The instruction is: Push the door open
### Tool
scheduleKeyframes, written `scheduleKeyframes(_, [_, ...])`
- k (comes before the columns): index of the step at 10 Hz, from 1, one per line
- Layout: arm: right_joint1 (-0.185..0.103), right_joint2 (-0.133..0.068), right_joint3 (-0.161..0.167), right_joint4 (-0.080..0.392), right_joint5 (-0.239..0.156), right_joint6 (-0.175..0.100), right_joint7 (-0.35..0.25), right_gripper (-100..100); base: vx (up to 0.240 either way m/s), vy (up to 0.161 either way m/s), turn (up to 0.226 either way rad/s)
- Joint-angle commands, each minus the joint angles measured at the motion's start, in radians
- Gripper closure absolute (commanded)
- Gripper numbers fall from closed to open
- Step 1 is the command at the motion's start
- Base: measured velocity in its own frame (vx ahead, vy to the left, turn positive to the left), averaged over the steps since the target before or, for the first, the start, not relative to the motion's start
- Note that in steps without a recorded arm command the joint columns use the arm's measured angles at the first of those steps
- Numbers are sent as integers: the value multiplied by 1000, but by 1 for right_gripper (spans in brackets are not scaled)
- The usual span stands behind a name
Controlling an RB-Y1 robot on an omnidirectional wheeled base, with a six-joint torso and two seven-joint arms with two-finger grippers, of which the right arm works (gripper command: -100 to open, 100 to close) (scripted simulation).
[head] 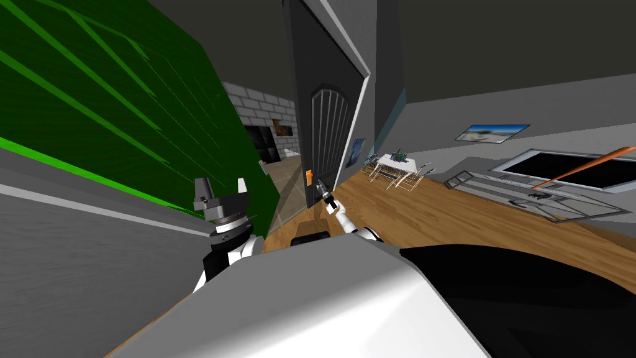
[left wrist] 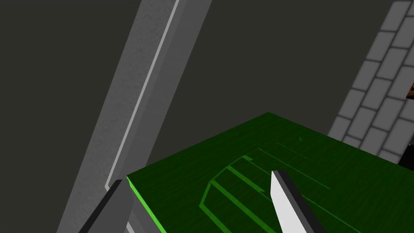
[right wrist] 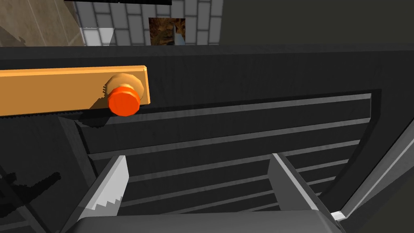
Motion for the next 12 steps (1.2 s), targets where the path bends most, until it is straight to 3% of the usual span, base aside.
scheduleKeyframes(1, [-29,-3,9,50,10,3,-16,-100,68,-71,69])
scheduleKeyframes(3, [-75,-6,18,117,21,-1,-35,-100,72,-88,68])
scheduleKeyframes(4, [-75,-6,18,132,21,-1,-35,-100,58,-57,28])
scheduleKeyframes(8, [-151,-12,33,264,40,-8,-66,-100,57,-62,55])
scheduleKeyframes(9, [-151,-12,33,264,40,-8,-66,-100,41,-50,13])
scheduleKeyframes(12, [-195,-14,41,340,51,-12,-84,-100,36,-45,41])
